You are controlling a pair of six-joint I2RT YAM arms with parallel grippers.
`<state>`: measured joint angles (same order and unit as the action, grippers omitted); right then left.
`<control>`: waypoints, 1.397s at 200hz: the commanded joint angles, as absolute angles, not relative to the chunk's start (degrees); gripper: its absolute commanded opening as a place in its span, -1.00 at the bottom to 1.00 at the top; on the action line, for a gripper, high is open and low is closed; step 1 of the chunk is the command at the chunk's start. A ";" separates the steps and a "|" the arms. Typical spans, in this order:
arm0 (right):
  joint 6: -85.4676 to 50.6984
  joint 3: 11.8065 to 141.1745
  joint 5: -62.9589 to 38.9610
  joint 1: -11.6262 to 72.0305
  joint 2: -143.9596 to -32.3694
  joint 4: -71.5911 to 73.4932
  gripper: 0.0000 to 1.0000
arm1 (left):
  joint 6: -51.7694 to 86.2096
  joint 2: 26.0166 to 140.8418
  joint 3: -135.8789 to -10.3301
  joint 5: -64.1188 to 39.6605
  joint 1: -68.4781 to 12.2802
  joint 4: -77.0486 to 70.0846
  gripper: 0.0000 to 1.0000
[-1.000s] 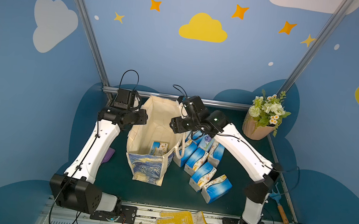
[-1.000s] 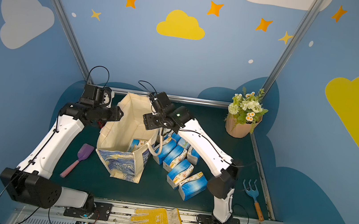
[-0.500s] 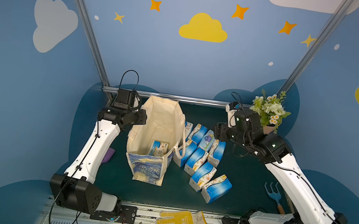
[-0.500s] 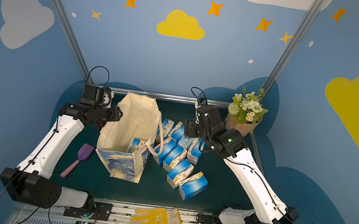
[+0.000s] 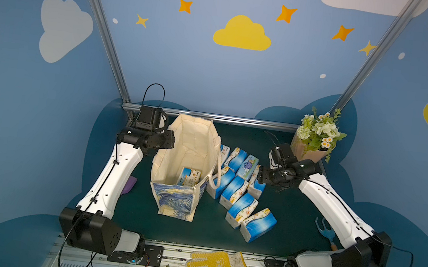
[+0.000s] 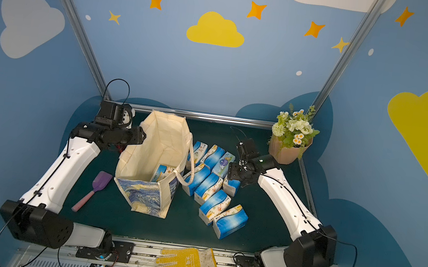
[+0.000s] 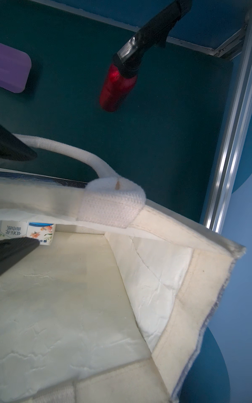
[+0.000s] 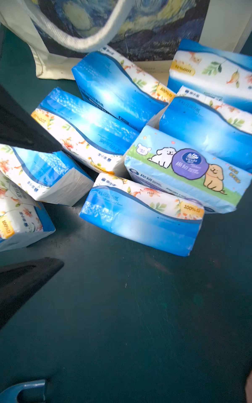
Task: Put tissues into the canvas bag
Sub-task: Pick up the pack of facial tissues from the center of the board.
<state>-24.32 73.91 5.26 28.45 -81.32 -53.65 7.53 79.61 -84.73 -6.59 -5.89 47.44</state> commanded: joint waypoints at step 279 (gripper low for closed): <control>-24.24 73.37 -0.08 22.73 -99.95 -45.67 0.62 | 8.08 79.09 -84.84 -6.68 -4.33 47.99 -0.69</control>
